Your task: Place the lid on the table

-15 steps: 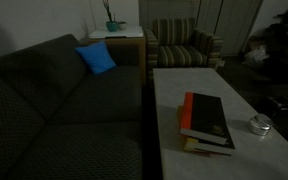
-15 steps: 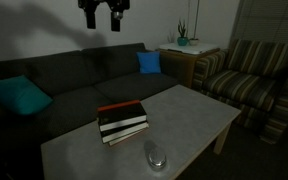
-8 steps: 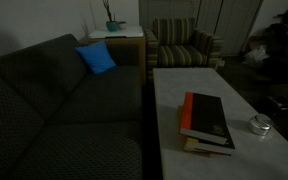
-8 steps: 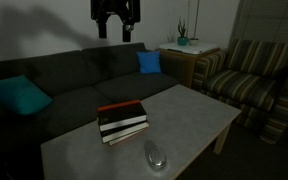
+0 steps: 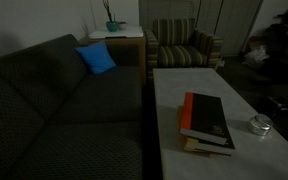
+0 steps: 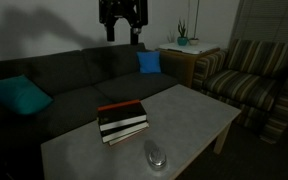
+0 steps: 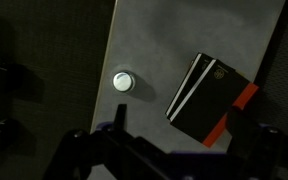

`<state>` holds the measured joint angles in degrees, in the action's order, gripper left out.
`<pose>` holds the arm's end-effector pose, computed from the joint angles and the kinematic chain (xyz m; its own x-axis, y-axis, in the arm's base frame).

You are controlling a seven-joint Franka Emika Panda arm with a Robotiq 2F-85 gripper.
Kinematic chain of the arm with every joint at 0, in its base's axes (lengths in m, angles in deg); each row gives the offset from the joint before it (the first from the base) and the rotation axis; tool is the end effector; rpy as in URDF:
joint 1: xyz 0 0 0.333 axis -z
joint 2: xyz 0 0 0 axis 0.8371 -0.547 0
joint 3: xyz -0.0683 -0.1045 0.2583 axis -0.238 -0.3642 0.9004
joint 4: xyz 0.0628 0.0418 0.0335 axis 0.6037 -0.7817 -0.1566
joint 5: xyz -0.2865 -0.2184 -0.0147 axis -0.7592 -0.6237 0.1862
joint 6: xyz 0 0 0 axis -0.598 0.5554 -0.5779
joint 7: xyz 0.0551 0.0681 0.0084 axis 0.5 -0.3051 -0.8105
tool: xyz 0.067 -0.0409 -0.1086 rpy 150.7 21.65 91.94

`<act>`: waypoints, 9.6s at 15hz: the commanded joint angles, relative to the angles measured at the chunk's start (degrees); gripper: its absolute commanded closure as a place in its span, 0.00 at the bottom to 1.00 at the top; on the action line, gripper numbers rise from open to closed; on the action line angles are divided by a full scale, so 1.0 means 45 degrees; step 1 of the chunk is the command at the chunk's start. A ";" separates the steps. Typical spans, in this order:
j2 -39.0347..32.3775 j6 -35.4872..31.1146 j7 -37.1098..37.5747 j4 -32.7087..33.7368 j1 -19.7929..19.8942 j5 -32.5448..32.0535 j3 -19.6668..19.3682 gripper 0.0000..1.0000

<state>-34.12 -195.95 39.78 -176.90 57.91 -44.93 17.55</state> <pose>0.5196 -0.0417 0.3001 0.9946 0.0673 -0.0784 0.0670 -0.9977 -0.0063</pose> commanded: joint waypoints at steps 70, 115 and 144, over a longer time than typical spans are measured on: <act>-1.7023 0.3974 -0.1645 1.5244 0.3219 0.1022 0.1009 0.00; -1.6943 0.0027 0.2238 1.3643 0.3304 0.2308 0.0826 0.00; -1.6940 -0.0233 0.3271 1.3649 0.2982 0.2400 0.0646 0.00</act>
<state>-110.35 -196.11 52.18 -115.56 71.23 -35.09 21.91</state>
